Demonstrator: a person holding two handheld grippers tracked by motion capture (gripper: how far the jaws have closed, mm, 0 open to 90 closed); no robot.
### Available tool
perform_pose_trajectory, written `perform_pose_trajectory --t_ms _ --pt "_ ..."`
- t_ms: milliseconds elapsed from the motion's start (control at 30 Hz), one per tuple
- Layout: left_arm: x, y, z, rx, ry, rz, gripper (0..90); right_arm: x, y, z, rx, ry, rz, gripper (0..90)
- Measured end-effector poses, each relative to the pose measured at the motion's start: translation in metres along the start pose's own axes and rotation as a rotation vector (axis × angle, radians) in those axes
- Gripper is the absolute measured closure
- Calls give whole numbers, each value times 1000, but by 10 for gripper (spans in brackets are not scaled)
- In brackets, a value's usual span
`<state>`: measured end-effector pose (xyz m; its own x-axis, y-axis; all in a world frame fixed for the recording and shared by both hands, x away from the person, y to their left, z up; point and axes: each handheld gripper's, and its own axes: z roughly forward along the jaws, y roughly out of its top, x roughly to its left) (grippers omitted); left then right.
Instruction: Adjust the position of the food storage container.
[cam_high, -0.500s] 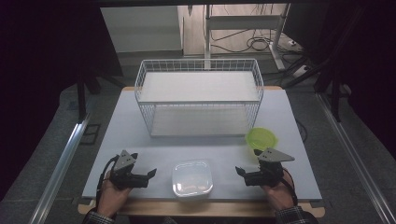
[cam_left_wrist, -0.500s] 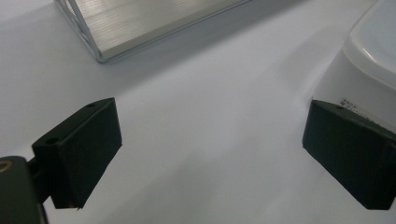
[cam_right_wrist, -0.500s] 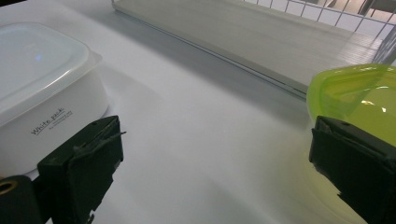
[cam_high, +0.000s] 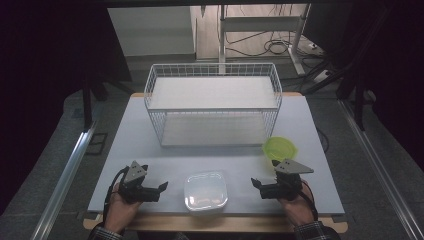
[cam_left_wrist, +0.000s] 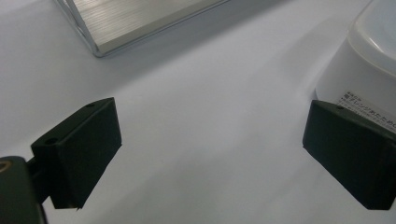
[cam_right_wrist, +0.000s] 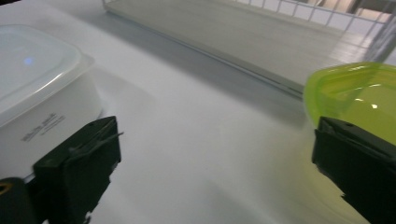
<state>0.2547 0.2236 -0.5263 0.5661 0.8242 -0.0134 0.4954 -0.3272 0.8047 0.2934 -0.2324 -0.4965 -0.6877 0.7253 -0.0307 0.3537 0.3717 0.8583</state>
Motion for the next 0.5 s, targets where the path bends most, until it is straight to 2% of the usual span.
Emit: perform_pose_trajectory --t_ms 100,233,333,367,400,500 --pt "0 0 0 1 2 -1 41 1 0 0 -3 -17 1 0" --pt "1 0 0 5 5 -5 41 3 4 -2 -37 -25 20 0" --pt "1 0 0 4 6 -6 41 4 6 -3 -26 -50 16 15" --pt "0 0 0 6 9 -4 41 2 10 -4 -12 -82 24 127" --pt "0 0 1 7 10 -4 41 1 13 -5 -15 -88 38 192" --pt "0 0 1 8 16 0 40 -7 20 -6 1 -60 65 415"
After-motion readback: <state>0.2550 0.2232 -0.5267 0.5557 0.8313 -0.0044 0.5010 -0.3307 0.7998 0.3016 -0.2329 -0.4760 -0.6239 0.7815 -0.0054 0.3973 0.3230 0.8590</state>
